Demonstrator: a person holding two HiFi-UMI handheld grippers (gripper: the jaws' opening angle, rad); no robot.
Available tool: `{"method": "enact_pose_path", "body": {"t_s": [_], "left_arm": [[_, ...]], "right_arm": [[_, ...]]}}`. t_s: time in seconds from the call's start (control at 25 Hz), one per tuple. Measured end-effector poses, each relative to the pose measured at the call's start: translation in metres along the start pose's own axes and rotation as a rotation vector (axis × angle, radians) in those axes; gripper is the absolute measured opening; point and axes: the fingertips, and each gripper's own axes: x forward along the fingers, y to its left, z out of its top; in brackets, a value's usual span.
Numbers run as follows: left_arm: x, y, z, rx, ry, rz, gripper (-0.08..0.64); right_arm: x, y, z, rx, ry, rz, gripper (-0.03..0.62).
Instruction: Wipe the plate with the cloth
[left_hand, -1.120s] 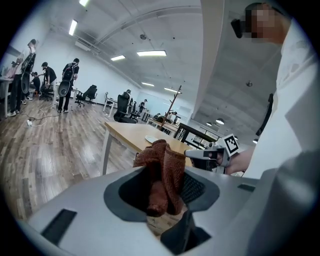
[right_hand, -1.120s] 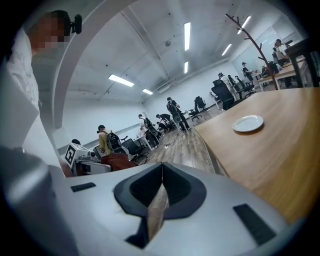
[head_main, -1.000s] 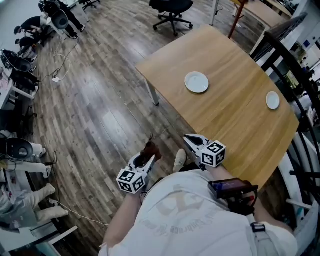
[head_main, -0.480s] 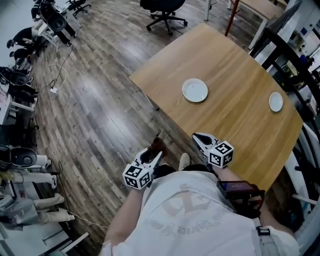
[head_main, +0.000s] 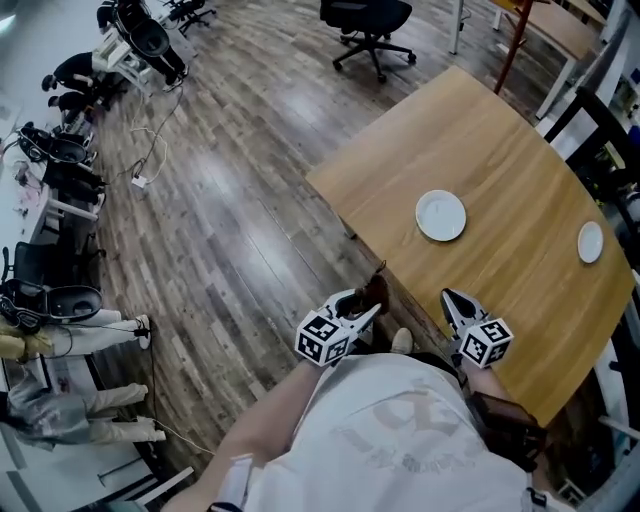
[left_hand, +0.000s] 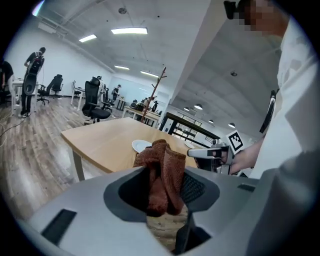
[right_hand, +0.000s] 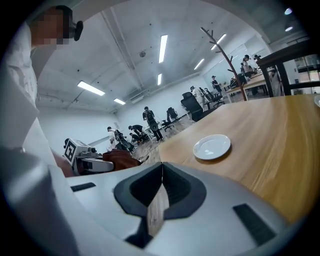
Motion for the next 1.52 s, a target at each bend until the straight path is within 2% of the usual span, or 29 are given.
{"method": "enact_pose_path", "body": {"t_s": [0.2,0.4,0.64,0.84,1.0,1.24,1.4,1.52], "left_arm": [[0.020,0.035,0.032,0.056,0.029,-0.085,0.175],[0.038,0.060,0.048,0.115,0.092,-0.165,0.173],[0.055,0.078,0.059,0.159,0.136,-0.247,0.172],[0.095,0.064,0.070,0.193,0.182,-0.258,0.172],[0.130,0.050,0.075,0.273,0.232,-0.265,0.172],[0.154,0.041,0.069,0.390,0.313,-0.247,0.172],[0.168,0.055,0.077,0.491,0.344,-0.228,0.172],[0.193,0.053,0.080,0.513,0.383,-0.203,0.172]], "right_arm": [[0.030,-0.008,0.023,-0.002,-0.027,-0.075,0.014],[0.045,-0.014,0.048,0.016,-0.090,-0.161,0.014],[0.047,-0.007,0.043,0.034,-0.113,-0.242,0.014],[0.026,-0.032,0.036,0.094,-0.127,-0.275,0.014],[0.019,-0.052,0.037,0.124,-0.133,-0.271,0.014],[0.016,-0.052,0.030,0.154,-0.137,-0.245,0.014],[0.028,-0.060,0.029,0.169,-0.158,-0.233,0.014],[0.025,-0.074,0.027,0.212,-0.160,-0.209,0.014]]}}
